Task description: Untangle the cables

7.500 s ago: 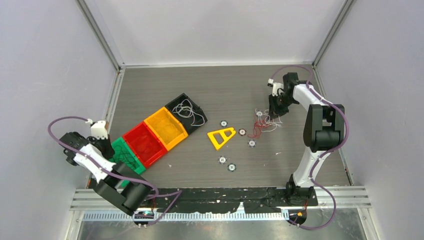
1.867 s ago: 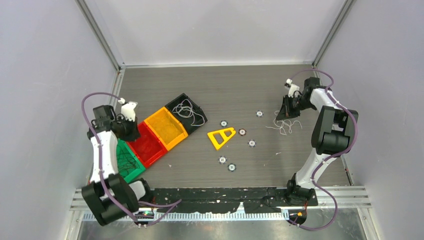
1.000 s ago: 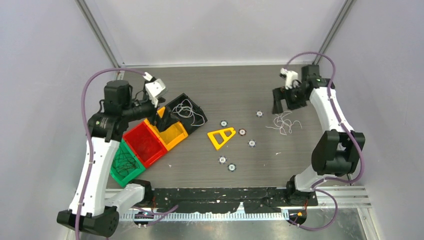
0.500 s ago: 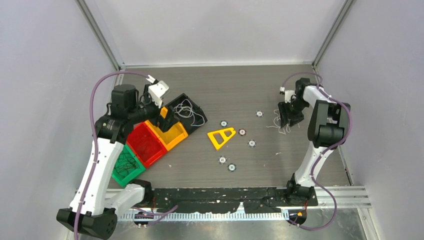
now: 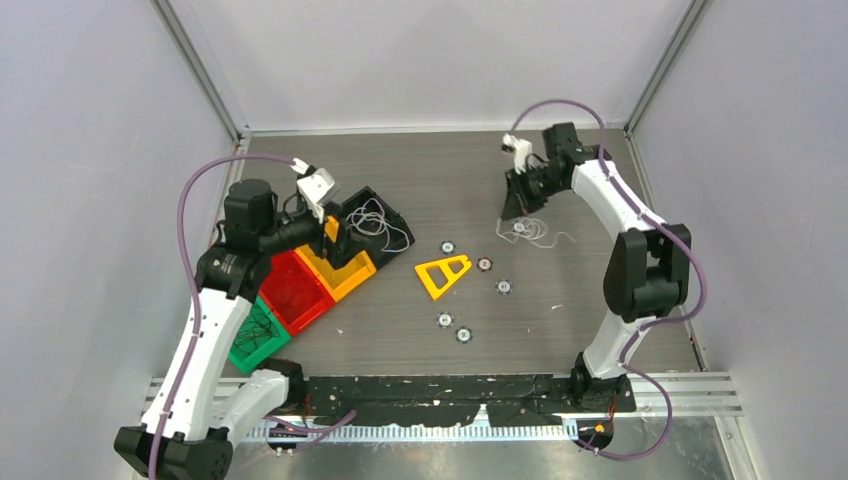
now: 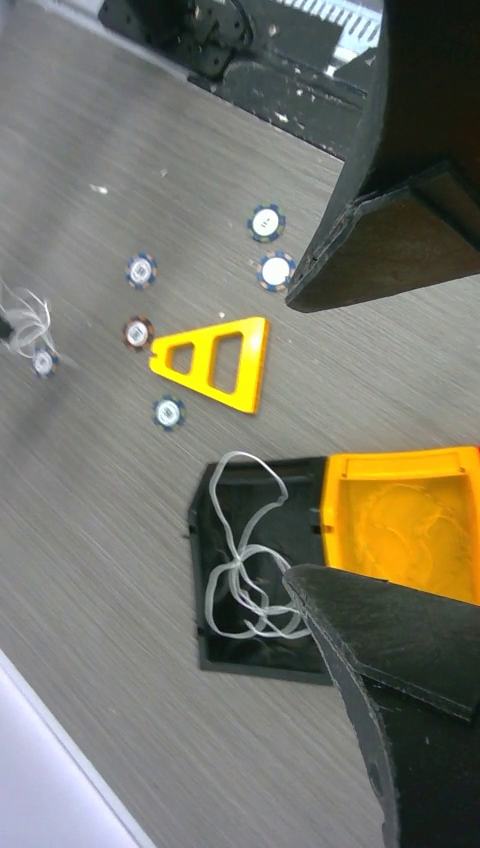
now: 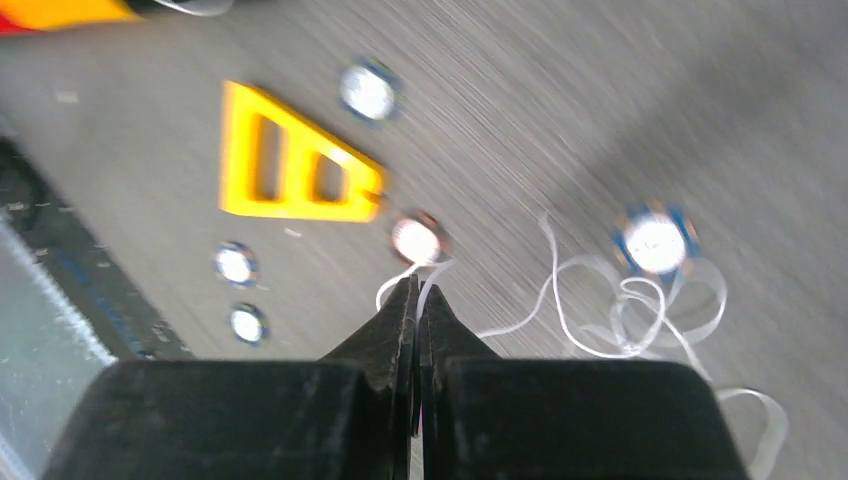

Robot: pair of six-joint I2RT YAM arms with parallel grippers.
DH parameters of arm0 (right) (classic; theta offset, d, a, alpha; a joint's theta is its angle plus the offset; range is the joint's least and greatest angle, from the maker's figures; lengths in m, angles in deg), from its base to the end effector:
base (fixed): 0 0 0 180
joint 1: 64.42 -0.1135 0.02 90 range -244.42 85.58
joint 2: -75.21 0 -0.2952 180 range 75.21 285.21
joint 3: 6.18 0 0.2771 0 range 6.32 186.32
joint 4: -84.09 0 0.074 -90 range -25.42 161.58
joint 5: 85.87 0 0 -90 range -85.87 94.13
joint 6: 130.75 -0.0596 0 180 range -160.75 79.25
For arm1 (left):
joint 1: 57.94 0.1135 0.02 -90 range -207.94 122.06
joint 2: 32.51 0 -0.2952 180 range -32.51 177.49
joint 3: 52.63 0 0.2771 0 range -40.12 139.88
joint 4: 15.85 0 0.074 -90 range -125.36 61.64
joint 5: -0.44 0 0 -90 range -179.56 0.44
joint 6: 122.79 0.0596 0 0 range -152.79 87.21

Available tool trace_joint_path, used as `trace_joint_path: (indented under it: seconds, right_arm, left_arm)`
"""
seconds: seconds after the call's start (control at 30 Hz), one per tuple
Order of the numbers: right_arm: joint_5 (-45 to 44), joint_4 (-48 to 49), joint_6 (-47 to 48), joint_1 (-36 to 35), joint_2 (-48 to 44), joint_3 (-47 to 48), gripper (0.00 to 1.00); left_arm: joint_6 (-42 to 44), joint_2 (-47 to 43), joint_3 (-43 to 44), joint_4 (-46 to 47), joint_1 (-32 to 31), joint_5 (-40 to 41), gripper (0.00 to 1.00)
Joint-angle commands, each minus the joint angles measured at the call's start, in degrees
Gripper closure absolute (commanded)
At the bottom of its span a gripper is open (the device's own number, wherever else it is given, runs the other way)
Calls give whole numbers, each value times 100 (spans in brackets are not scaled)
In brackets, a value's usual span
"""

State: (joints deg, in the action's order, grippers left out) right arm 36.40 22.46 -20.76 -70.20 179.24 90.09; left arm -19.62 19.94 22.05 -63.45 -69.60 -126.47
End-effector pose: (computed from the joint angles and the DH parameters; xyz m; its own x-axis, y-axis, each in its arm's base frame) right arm 0.4046 0.0729 0.2460 -0.7821 -0.3697 -0.5016 -0.5741 0.7405 0.3493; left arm 0.1950 -0.0768 0.4003 -0.2507 0.2377 -0.9384 0.7704 0.6360 -0.0447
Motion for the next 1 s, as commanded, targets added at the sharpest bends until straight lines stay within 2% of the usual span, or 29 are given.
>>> trace_joint_path:
  seconds: [0.0, 0.13, 0.2, 0.27, 0.37, 0.53, 0.73, 0.87, 0.97]
  right_arm:
    - [1388, 60, -240, -724, -820, 864, 94]
    - [1477, -122, -314, -1232, -912, 1433, 95]
    - [1249, -225, -362, -1326, -912, 1622, 94]
    - [593, -377, -288, -1336, -904, 1697, 95]
    - [358, -807, 127, -1330, -969, 1611, 95]
    - [1034, -519, 58, -1379, -1343, 1158, 94]
    - [180, -361, -11, -1401, -1017, 898, 95]
    - [220, -346, -63, -1395, -721, 844, 95]
    - [250, -181, -155, -1134, -593, 748, 94]
  left_arm:
    - [-432, 257, -84, 1478, -171, -974, 0]
    - [-410, 726, 90, 1854, -530, -823, 1]
    - [-447, 886, 187, 1964, -637, -621, 0]
    - [-468, 999, 304, 1974, -653, -546, 0]
    - [-311, 1049, 285, 1941, -661, -523, 0]
    - [-116, 1419, -29, 2357, -957, -870, 0]
    - [0, 2129, -18, 2587, -1738, -438, 1]
    - [-221, 2564, 86, 2720, -1952, -431, 1]
    - [-499, 2849, 60, 3130, -2097, -146, 0]
